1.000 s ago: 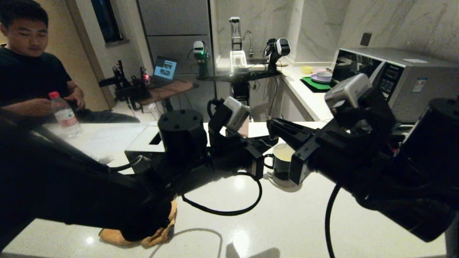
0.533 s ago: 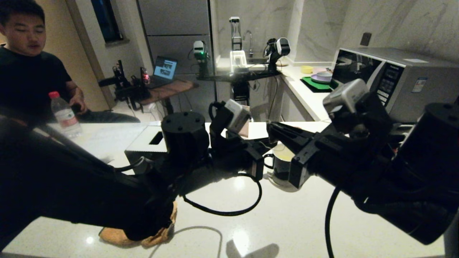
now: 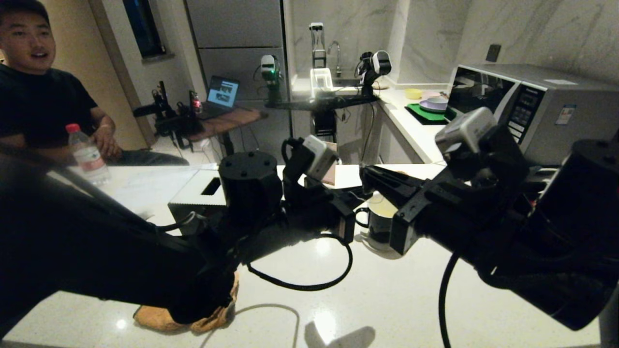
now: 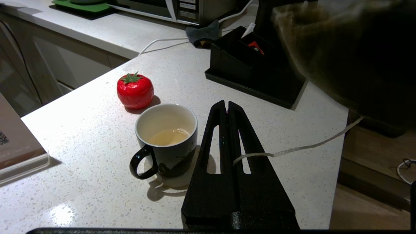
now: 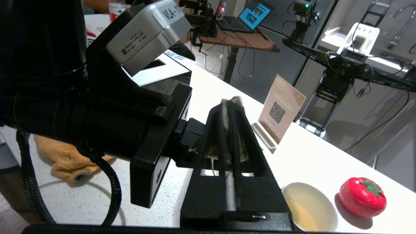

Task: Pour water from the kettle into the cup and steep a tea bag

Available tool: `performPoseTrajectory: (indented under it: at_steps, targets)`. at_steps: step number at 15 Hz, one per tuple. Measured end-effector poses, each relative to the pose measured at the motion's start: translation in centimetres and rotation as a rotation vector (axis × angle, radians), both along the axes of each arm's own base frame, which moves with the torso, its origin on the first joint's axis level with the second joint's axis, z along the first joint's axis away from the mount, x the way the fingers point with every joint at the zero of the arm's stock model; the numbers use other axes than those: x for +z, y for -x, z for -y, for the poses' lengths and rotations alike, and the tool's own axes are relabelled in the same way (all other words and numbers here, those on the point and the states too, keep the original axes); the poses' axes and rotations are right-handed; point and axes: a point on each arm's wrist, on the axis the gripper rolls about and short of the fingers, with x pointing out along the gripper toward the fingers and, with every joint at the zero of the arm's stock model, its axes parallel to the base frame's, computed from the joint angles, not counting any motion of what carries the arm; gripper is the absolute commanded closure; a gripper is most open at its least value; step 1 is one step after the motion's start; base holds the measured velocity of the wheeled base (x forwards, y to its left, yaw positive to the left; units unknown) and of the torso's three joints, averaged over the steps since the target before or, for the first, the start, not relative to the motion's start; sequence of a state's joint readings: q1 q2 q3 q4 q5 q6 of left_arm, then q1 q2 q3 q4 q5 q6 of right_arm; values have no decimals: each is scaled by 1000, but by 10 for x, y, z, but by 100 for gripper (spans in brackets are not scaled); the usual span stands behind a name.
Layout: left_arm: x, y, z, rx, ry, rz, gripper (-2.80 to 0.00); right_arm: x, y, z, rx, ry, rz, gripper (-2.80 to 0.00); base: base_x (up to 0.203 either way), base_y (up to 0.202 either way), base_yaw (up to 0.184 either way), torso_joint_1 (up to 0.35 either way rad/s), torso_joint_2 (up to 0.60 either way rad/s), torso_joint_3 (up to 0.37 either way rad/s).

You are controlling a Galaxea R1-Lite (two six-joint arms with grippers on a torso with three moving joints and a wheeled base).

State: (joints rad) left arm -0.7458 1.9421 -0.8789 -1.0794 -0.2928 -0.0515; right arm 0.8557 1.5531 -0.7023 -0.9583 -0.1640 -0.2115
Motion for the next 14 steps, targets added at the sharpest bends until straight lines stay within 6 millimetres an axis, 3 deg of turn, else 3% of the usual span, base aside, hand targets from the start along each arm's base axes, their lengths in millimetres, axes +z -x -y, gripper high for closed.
performPoseTrajectory:
  at_steps: [8,14]
  targets:
    - [0,0,0,0,0,0,0,6,1,1,-9,-42,37,-280,0,0,0,0,0,0]
    - [2,1,0,16,4,4,0,15,4,11,-184,-85,42,-280,0,0,0,0,0,0]
